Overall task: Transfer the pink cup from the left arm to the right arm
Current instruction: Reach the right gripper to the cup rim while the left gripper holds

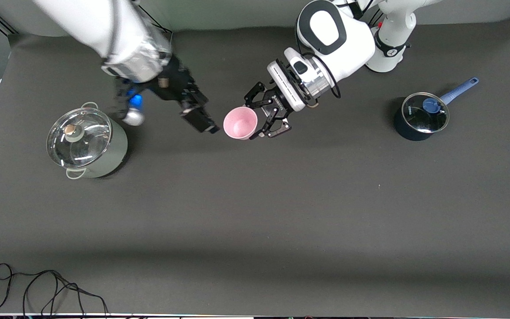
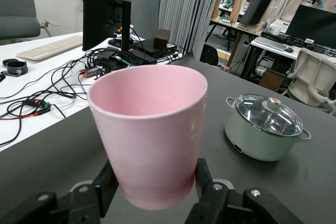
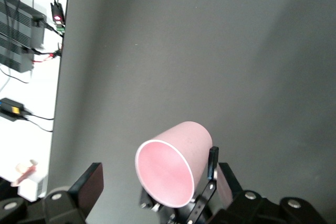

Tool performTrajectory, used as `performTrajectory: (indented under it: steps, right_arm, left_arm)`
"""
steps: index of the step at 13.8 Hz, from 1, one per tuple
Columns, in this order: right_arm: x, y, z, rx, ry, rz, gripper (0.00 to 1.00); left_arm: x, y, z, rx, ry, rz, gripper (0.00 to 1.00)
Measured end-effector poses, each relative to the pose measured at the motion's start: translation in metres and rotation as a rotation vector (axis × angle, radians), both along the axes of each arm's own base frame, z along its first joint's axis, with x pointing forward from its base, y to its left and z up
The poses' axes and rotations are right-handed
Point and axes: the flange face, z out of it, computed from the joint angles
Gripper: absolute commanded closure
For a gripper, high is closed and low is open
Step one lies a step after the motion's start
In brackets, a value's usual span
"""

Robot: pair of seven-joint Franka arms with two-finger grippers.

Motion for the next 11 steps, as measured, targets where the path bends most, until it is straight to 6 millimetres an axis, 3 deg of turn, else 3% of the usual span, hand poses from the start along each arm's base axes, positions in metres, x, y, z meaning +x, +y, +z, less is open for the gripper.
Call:
performTrajectory:
  steps: [2, 3, 11]
  right_arm:
    - [-0.010, 0.030, -0.018, -0.055, -0.009, 0.045, 0.04]
    - [-0.012, 0.035, -0.023, -0.067, -0.006, 0.055, 0.04]
    - [-0.016, 0.026, -0.032, -0.141, 0.060, 0.129, 0.04]
  left_arm:
    - [0.001, 0.001, 0.000, 0.002, 0.001, 0.004, 0.62]
    - [0.001, 0.001, 0.000, 0.003, 0.001, 0.007, 0.62]
    - [0.001, 0.001, 0.000, 0.001, 0.006, 0.011, 0.62]
